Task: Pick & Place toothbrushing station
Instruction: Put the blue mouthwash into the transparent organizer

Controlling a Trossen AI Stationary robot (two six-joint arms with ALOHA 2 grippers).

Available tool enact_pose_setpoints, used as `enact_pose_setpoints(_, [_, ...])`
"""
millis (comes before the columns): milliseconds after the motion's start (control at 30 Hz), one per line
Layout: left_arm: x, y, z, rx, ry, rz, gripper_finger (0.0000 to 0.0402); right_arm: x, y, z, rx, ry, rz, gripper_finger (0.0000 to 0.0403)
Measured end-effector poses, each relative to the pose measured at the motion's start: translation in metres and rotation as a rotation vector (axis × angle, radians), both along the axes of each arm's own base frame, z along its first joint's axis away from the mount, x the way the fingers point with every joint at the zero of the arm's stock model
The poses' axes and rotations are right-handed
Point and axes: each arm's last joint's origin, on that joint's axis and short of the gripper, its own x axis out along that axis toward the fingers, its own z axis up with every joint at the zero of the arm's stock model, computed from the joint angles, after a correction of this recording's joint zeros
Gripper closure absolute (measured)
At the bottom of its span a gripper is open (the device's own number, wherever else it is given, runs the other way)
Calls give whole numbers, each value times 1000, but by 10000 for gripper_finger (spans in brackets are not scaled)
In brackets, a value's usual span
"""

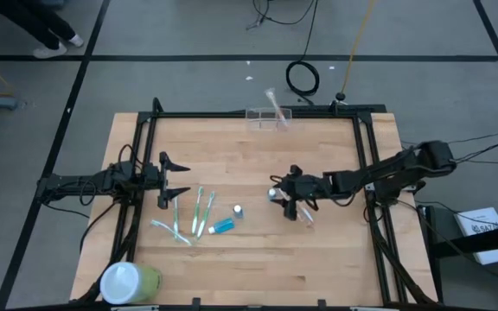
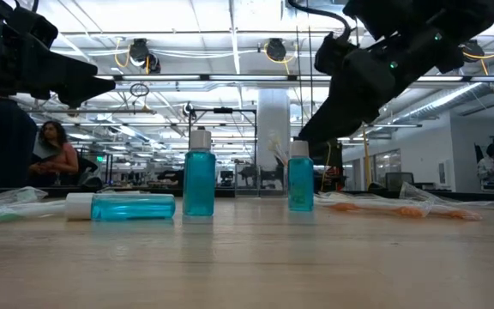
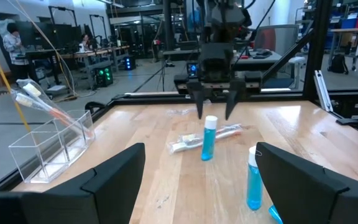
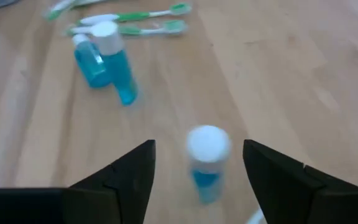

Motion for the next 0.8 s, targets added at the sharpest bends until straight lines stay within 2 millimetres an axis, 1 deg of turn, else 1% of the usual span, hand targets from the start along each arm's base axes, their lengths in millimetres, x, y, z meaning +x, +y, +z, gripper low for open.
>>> enact_pose_setpoints(67, [0,0,0,0,1,0,91,4,0,-3,4,-20,-27,173])
enact_pose_setpoints(167, [0,0,0,0,1,0,91,5,0,-9,10,3,-33,184])
enact_pose_setpoints(567, [0,0,0,0,1,0,91,5,-1,-9,-10,3,-79,218])
enact_pose_setpoints(800, [0,0,0,0,0,0,91,4,-1,-9,-7,7,-84,251])
